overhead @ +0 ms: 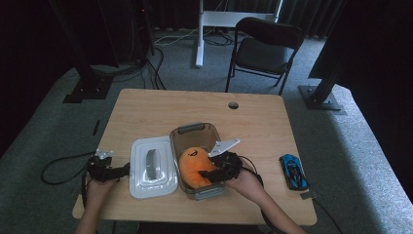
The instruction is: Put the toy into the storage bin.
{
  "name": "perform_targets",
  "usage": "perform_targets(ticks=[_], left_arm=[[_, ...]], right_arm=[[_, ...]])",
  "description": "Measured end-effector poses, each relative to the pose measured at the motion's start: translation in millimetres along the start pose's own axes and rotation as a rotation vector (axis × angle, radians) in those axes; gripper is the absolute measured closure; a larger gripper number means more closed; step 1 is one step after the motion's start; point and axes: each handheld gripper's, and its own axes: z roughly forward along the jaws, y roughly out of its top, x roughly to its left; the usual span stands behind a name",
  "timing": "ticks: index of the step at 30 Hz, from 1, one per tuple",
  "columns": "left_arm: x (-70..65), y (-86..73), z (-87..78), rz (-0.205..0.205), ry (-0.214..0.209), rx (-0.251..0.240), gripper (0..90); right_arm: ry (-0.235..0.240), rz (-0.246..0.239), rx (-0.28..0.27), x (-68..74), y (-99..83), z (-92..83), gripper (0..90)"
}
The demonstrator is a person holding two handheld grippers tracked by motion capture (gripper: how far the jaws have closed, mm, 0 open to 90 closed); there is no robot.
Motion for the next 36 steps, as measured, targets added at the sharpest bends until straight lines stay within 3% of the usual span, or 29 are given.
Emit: perform_targets(ticks=[14, 16, 21, 26, 33, 36], left_arm=[[0.0, 0.0, 0.0, 0.000, 0.000, 0.000, 0.7], [0.0, 0.0, 0.0, 0.000, 0.000, 0.000, 0.7], [0.0, 0.0, 0.0, 0.000, 0.000, 0.000, 0.7], [0.0, 0.0, 0.0, 0.000, 0.000, 0.000, 0.7], [0.0, 0.0, 0.0, 0.000, 0.000, 0.000, 0.8], [0.0, 0.0, 0.0, 0.000, 0.000, 0.000, 0.7]], right_arm=[[-0.002, 0.002, 0.029, 1.3, 1.6, 7.6, 33.1], [0.029, 0.010, 0.019, 1.4, 2.2, 6.6, 32.6], [0.041, 0.001, 0.026, 3.6, 3.5, 5.3, 28.3], [0.040, 0.022, 0.008, 1.6, 3.1, 3.2, 25.8], [0.025, 0.065, -0.029, -4.3, 0.1, -5.4, 13.2], [0.017, 0.081, -0.051, -8.0, -1.6, -10.0, 12.1]])
